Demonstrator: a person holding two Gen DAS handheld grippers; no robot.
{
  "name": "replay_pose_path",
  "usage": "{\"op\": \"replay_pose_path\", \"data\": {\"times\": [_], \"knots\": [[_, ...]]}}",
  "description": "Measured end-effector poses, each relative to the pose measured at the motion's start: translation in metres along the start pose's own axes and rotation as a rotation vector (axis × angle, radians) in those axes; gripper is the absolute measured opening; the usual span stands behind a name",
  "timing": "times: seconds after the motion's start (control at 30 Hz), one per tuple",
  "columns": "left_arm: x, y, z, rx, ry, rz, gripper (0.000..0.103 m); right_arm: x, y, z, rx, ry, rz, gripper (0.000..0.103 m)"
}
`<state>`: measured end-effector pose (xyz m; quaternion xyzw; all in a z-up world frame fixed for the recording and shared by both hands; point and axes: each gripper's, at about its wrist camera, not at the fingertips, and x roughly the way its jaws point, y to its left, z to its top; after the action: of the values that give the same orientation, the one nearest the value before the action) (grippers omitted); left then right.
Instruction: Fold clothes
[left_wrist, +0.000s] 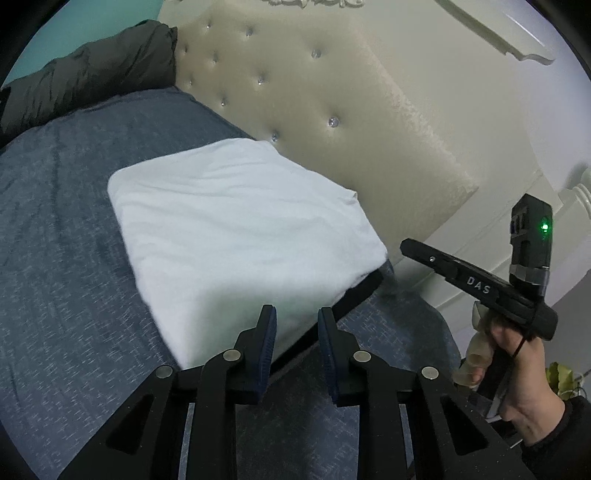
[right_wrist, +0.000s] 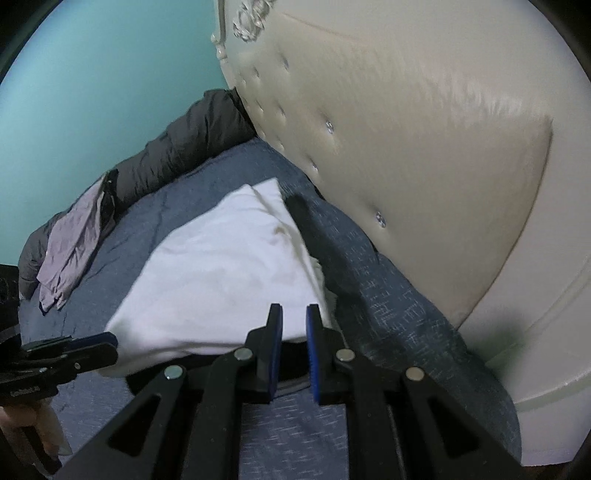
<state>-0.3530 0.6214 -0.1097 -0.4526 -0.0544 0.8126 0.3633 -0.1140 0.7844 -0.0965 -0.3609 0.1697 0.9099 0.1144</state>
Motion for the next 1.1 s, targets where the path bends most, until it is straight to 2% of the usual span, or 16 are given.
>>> {"op": "replay_pose_path", "data": {"times": [0.3, 0.53, 1.1], "knots": [[-0.054, -0.005, -0.005, 0.000, -0.042, 0.026, 0.025, -0.046, 0.027, 0.004, -0.005, -0.068, 0.019, 0.011], [-0.099, -0.016, -0.008, 0.009, -0.083, 0.031, 0.026, -0.084, 0.049, -0.003, -0.022, -0.087, 0.015, 0.013], [-0.192, -0.051, -0.034, 0.068, -0.162, 0.056, 0.031, -0.172, 0.089, -0.035, 0.010, -0.154, -0.007, 0.015]]}}
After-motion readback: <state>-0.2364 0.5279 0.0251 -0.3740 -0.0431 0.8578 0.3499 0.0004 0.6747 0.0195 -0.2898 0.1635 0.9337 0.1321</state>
